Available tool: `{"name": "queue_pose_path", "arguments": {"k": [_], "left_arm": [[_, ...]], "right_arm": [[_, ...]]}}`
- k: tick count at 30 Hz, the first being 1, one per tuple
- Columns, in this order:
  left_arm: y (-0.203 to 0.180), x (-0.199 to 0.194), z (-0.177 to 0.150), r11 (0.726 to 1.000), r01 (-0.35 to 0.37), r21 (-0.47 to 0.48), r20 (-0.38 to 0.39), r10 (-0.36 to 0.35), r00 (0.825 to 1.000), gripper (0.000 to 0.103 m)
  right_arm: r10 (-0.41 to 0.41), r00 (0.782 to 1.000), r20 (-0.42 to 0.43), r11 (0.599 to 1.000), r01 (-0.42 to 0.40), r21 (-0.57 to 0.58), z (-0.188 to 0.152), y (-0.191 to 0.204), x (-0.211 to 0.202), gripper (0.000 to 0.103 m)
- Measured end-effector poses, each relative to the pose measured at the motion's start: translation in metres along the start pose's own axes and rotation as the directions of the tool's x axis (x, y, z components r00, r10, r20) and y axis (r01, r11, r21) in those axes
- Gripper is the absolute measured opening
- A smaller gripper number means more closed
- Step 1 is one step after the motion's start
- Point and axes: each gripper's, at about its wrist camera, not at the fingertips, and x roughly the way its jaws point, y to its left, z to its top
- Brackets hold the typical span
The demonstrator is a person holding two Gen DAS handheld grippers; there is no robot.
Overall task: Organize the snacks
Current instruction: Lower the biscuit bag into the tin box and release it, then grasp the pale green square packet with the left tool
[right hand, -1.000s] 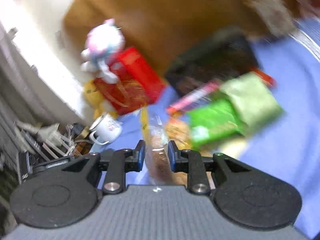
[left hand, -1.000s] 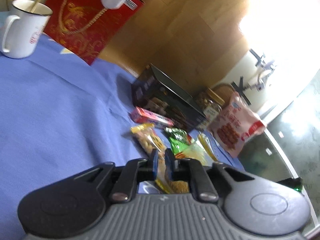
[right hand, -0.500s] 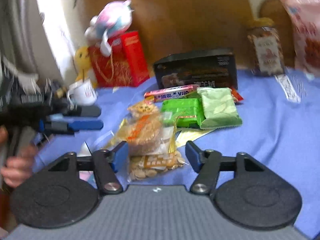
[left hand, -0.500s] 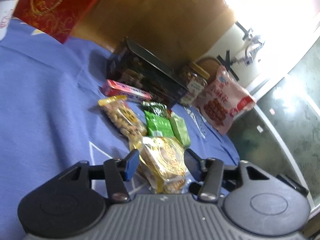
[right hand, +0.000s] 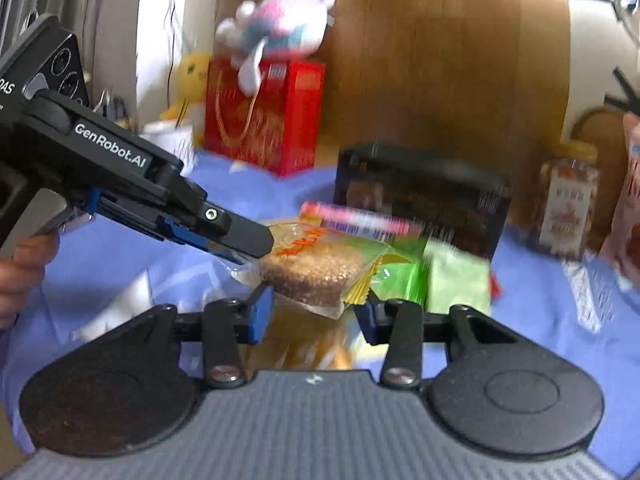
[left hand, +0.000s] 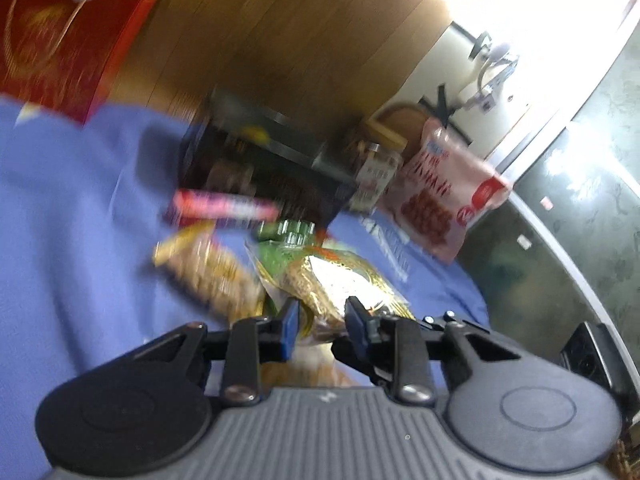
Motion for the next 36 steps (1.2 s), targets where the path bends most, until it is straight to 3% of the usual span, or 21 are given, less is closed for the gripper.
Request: {"name": "queue_pose_path", "arguments": {"k": [4,8,12,16,22,25,29,32,36], "left_arm": [[-0.013,0.012,0.044,0.997,-0.021,0.074,0.074,0.015,0.997,0.025],[-0.002,0.042,0.093,0.997,-0.031,0.064,0.103,0.024,0.994,0.025],[0.021,0.08,0.125,0.997,-0.073,0.017,0.073,0.072,0.995,0.026],[0.037,0.104,0.136,0.988,-0.156,0.008,0.066,0.155,0.986,0.032],[0.036,0.072,0.117,0.995,-0.1,-0.003,0.116,0.099,0.988,0.034],[0.032,0.061,0.094,0.999,-0.048,-0.012,0.084,0.048,0.995,0.034],[0.02,0.068,0.061,1.0,0.003,-0.007,0.009,-0.003,1.0,0.034],[0.011,0.08,0.045,1.0,0.027,-0.001,-0.037,-0.027,0.999,0.038],[0.0,0.091,0.03,0.999,0.04,-0.003,-0.075,-0.04,0.996,0.041]], "right_arm": [[-0.038,0.997,0.07,0.999,0.04,-0.023,0.03,-0.014,0.015,0.047],[-0.073,0.991,0.111,0.997,0.076,-0.029,0.064,-0.042,0.046,0.047],[-0.078,0.994,0.073,0.997,0.077,0.015,0.087,-0.072,0.09,0.047],[-0.078,0.997,0.015,0.994,0.076,0.077,0.094,-0.091,0.125,0.047],[-0.085,0.994,0.065,0.992,0.078,0.104,0.087,-0.098,0.103,0.048],[-0.066,0.996,0.056,0.978,0.054,0.199,0.064,-0.112,0.072,0.048],[-0.058,0.998,0.005,0.952,0.054,0.301,0.022,-0.123,0.041,0.049],[-0.08,0.994,-0.072,0.953,0.097,0.287,-0.002,-0.115,0.038,0.062],[-0.067,0.988,-0.142,0.954,0.105,0.282,-0.019,-0.1,0.047,0.064]]}}
